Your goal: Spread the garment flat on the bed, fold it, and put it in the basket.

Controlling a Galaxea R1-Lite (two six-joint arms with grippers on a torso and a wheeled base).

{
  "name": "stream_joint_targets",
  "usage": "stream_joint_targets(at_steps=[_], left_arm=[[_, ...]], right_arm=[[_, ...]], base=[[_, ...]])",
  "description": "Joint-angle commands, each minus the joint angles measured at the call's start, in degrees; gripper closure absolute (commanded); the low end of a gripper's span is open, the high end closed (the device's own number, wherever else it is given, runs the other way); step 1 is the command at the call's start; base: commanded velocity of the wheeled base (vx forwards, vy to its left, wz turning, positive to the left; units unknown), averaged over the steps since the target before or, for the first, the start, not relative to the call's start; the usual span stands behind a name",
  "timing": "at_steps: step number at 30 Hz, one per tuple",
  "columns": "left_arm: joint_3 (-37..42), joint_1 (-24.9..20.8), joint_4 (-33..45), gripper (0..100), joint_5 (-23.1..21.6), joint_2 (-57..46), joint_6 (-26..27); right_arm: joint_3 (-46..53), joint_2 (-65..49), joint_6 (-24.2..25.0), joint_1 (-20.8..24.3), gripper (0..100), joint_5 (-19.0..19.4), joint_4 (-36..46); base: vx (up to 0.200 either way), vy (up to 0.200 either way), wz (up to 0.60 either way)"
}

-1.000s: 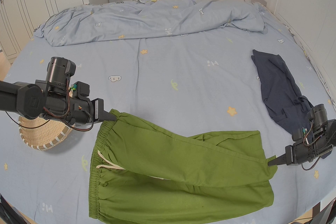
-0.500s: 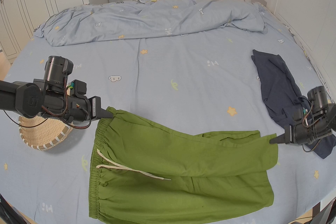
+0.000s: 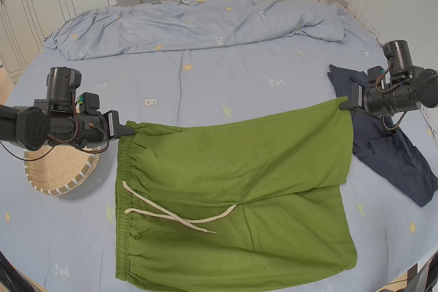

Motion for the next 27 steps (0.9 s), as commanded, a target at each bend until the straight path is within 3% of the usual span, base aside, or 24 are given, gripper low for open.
stream_joint_targets(at_steps=[1,27], left_arm=[[-1.46,2.33,-3.09,100,0.19,2.38,-0.14],[-6.03,5.67,-8.1,100,0.37,10.99,0.56]], right_arm=[[-11.3,10.38,2.24,1.92,100,-2.89,0.83],[-31.16,24.36,-0.31,1.74,100,-4.3,-1.28]], base=[[0.0,0.0,0.0],[0.0,0.0,0.0]])
